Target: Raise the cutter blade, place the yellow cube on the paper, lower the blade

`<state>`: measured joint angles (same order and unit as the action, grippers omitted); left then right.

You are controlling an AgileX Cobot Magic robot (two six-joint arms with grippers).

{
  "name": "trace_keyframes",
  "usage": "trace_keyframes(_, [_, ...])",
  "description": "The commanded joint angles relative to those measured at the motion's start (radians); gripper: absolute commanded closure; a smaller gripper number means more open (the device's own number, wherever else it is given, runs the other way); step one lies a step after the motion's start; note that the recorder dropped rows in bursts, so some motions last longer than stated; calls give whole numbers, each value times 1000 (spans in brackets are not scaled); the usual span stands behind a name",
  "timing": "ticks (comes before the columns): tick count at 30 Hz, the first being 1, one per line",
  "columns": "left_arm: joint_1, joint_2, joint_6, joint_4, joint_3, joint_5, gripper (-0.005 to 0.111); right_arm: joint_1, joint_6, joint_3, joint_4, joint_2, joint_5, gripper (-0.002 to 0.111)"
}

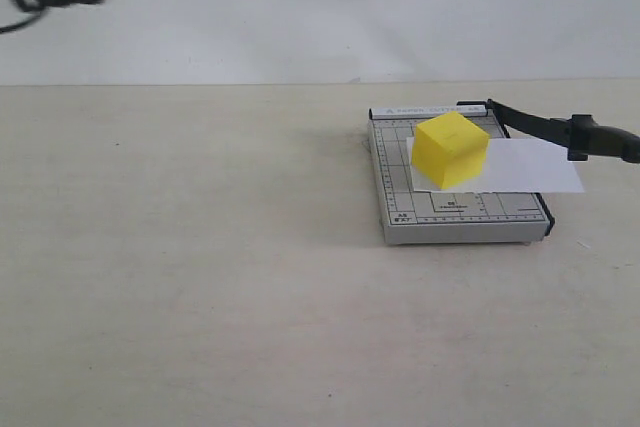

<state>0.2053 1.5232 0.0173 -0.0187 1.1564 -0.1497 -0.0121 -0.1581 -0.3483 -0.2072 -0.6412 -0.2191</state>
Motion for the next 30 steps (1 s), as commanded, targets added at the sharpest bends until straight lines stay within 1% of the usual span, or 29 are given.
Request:
trace_keyframes(1, [-245,-243,-59,-9,-240,65,102,2,1,-1,-4,1,13,108])
trace_keyframes(3, [-333,-348,-122,-9,-348,53,102,2,1,-1,-4,1,18,108])
trace_keyframes(5, [-378,-450,-152,-4,-444,69,102,2,1,-1,-4,1,29,108])
trace_keyframes(7, [-404,-575,-93,44,-537,142,102,2,1,-1,-4,1,32,108])
trace_keyframes(9, [-404,-712,-31,65,-624,195,102,2,1,-1,-4,1,30,108])
trace_keyframes(10, [-404,-785,-5,65,-660,203,102,2,4,-1,-4,1,30,108])
trace_keyframes(12, [-404,-925,-3,65,-713,187,102,2,7,-1,-4,1,48,108])
trace_keyframes(14, [-404,-1061,-6,63,-753,135,102,2,15,-1,-6,1,82,108])
trace_keyframes(18, [-405,-1293,-17,54,-850,-40,102,2,15,-1,-6,1,151,108])
trace_keyframes(20, [-405,-1359,-17,54,-913,-47,102,2,13,-1,-6,1,165,108])
trace_keyframes(24, [-405,-1436,-17,54,-1058,-151,102,2,13,-1,-6,1,165,108])
trace_keyframes(26, [-405,-1448,-17,54,-1116,-125,102,2,13,-1,-6,1,165,108])
trace_keyframes(27, [-405,-1448,-17,54,-1148,-78,102,2,15,-1,-6,1,165,108])
trace_keyframes(29, [-405,-1446,-17,54,-1156,-47,102,2,15,-1,-6,1,167,108])
trace_keyframes(30, [-405,-1446,-17,54,-1156,-89,102,2,15,-1,-6,1,169,108])
